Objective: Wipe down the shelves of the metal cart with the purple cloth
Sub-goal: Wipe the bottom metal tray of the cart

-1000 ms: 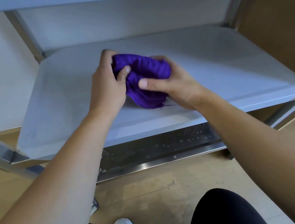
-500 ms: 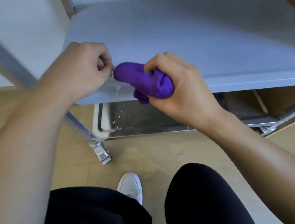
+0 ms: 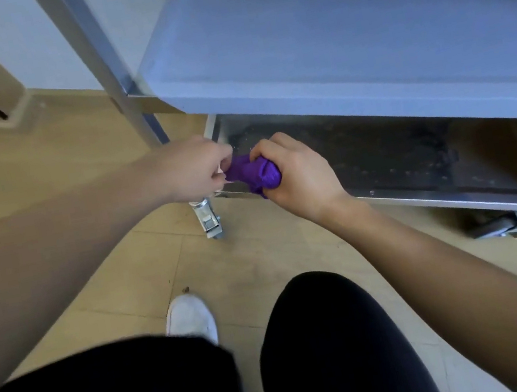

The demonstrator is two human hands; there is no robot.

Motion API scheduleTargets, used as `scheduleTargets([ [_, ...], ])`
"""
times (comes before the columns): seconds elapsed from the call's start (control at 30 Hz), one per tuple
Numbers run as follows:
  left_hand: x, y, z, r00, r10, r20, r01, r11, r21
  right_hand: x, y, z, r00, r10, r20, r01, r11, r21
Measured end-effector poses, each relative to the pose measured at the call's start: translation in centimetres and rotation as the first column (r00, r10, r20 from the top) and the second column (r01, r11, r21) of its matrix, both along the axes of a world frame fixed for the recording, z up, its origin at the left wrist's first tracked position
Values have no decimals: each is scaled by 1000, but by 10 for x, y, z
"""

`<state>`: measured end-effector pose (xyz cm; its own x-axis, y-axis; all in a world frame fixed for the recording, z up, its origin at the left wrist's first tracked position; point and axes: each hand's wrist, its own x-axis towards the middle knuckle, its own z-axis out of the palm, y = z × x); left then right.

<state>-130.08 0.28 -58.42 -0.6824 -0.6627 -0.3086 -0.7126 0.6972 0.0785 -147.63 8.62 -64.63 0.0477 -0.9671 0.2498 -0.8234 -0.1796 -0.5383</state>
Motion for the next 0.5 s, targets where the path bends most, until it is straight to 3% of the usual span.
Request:
scheduleTargets([
  [0.27, 11, -34, -91, 995, -95, 42, 99, 989, -108, -2, -48, -59, 948, -158, -275, 163, 987, -3],
  [0.4, 22, -39, -131, 986, -142, 87, 152, 980, -131, 6, -58, -83, 901, -95, -422, 137, 988, 70],
  [0.5, 32, -39, -151, 993, -118, 7, 117, 973, -199, 17, -42, -98, 907, -5, -420, 66, 989, 131],
])
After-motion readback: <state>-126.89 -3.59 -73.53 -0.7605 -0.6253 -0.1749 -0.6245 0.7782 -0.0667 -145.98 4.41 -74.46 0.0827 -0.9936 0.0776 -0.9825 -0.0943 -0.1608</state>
